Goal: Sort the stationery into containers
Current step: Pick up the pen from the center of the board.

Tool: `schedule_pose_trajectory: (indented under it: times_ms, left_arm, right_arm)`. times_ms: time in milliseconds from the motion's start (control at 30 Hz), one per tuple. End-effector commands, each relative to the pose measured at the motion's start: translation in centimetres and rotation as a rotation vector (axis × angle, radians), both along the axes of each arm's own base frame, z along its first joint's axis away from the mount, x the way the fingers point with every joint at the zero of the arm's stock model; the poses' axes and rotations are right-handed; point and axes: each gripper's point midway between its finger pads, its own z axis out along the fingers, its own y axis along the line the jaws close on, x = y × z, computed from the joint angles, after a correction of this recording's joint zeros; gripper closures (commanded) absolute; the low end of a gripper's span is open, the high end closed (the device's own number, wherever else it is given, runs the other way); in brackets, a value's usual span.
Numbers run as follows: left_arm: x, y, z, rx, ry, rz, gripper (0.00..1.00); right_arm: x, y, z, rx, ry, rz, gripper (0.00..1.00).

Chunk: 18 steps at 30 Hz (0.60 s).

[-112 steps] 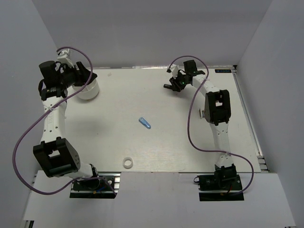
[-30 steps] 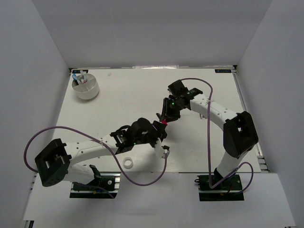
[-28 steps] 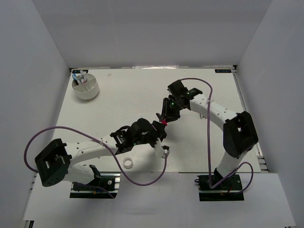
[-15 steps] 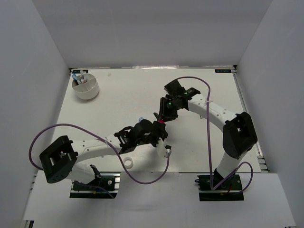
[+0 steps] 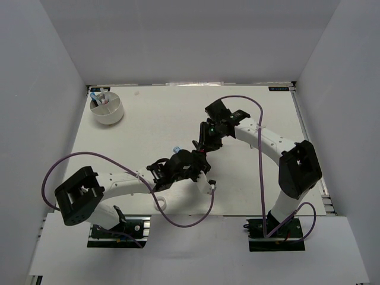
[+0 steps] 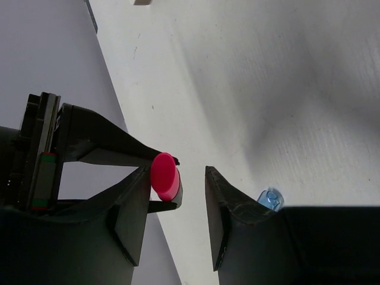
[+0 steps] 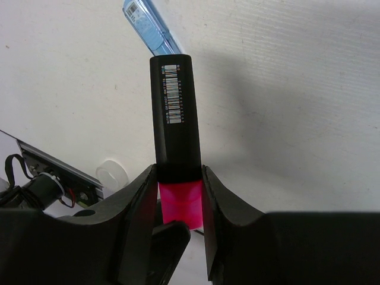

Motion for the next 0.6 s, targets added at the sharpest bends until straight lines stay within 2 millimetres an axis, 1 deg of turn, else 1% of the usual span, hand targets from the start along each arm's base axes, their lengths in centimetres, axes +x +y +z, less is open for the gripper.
schedule_pose_trajectory:
  times_ms: [0,200,267,333,367,433,467,533,567]
  left_arm:
    - [0.2,-0.2,0.5,0.001,-0.017,0.007,0.49]
    - [0.9,-0.2,0.2,0.014,-0.025,0.036,0.52]
    - [1.2,-0.2,0.4,0.014,-0.036,0.049,0.55]
    - [1.4,-0.2,0.2,0.021,-0.037,0.060,0.57]
    - [1.4,-0.2,0.2,0.022,-0.038,0.060,0.61]
    - [1.4,-0.3,0.3,0.019,-0.039,0.059,0.66]
    - [1.5,-0.3,0.3,0.019,-0.039,0.060,0.73]
    - [1.4,-0.2,0.5,0.013,-0.038,0.062,0.81]
    - [1.4,-0.2,0.6,0.008,-0.038,0.062,0.88]
  right_arm:
    - [0.5,0.5,3.5,0.041,-0.090,0.002,1.00]
    - [0.4,0.5,3.5,0.037,-0.099,0.010,1.00]
    - [0.5,0.5,3.7,0.040,-0.101,0.009,1.00]
    - [0.5,0.5,3.6,0.038,-0.103,0.012,1.00]
    - [0.5,0.6,3.6,0.040,-0.102,0.012,1.00]
    - [0.4,0.7,3.6,0.042,-0.103,0.018,1.00]
    - [0.6,0.6,3.6,0.044,-0.104,0.017,1.00]
    - [0.4,0.9,3.6,0.063,-0.100,0.036,1.00]
    - [0.2,1.1,3.8,0.073,-0.103,0.048,0.93]
